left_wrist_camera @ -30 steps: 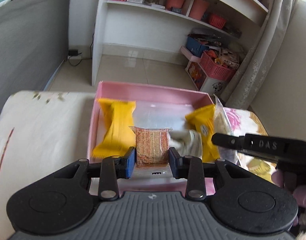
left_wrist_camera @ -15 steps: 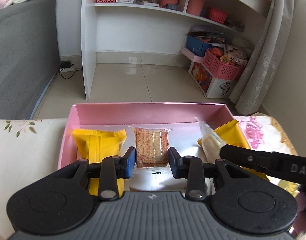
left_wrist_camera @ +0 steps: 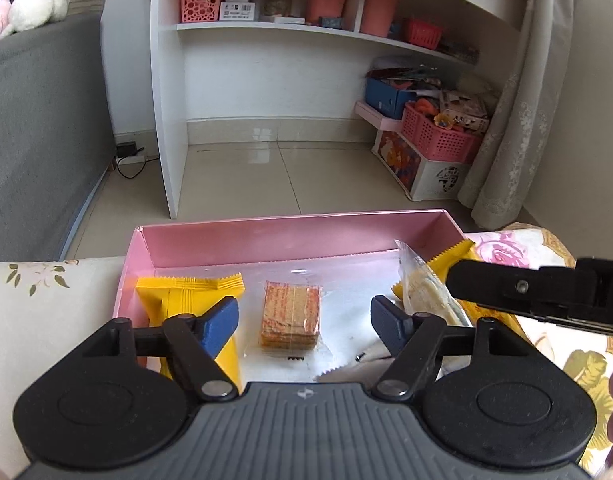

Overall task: Organize snacks
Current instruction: 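Open left gripper to drop wafer while right gripper releases bread packet into box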

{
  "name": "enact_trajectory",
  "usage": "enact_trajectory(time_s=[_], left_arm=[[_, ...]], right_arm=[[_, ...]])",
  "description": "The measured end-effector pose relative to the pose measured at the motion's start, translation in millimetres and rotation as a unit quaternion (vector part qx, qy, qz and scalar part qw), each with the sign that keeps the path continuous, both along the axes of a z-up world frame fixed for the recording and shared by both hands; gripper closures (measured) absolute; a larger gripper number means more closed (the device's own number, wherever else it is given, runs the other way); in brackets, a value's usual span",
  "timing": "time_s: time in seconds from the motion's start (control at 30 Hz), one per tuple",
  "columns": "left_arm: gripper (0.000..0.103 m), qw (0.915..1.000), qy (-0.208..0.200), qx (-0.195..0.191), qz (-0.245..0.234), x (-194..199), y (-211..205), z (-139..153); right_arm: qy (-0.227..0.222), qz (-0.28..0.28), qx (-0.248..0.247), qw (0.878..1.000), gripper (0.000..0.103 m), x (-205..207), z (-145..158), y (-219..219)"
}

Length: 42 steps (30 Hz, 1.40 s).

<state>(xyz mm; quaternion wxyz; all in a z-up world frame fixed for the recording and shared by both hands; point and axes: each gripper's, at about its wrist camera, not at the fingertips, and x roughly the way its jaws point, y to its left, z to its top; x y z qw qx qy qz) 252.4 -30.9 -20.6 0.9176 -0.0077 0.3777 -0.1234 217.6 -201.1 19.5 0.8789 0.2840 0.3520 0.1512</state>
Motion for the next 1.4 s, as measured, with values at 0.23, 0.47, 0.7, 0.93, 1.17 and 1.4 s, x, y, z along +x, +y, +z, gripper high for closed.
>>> enact_trajectory(time_s=[0.23, 0.47, 0.7, 0.93, 1.17, 1.4], left_arm=[[0.016, 0.9999, -0.002, 0.008, -0.010, -19, 1, 10], [0.006, 0.9999, 0.001, -0.009, -0.009, -41, 4, 21], [0.000, 0.9997, 0.014, -0.018, -0.008, -65, 12, 28], [0.000, 0.9998, 0.017, -0.006, -0.012, -101, 22, 34], [0.000, 0.9996, 0.016, 0.021, -0.014, -137, 33, 36], [0.000, 0.9995, 0.003, 0.032, -0.006, -167, 48, 22]], right_arm=[[0.001, -0.006, -0.017, 1.000, 0.037, -17, 19, 1], [0.015, -0.014, -0.023, 1.000, 0.018, -38, 36, -5], [0.023, -0.015, -0.029, 0.999, 0.010, -65, 53, -2], [0.033, -0.010, -0.069, 0.997, 0.005, -94, 66, 8], [0.038, -0.006, -0.082, 0.996, 0.004, -123, 67, 16], [0.035, -0.001, -0.095, 0.995, 0.003, -149, 50, 24]])
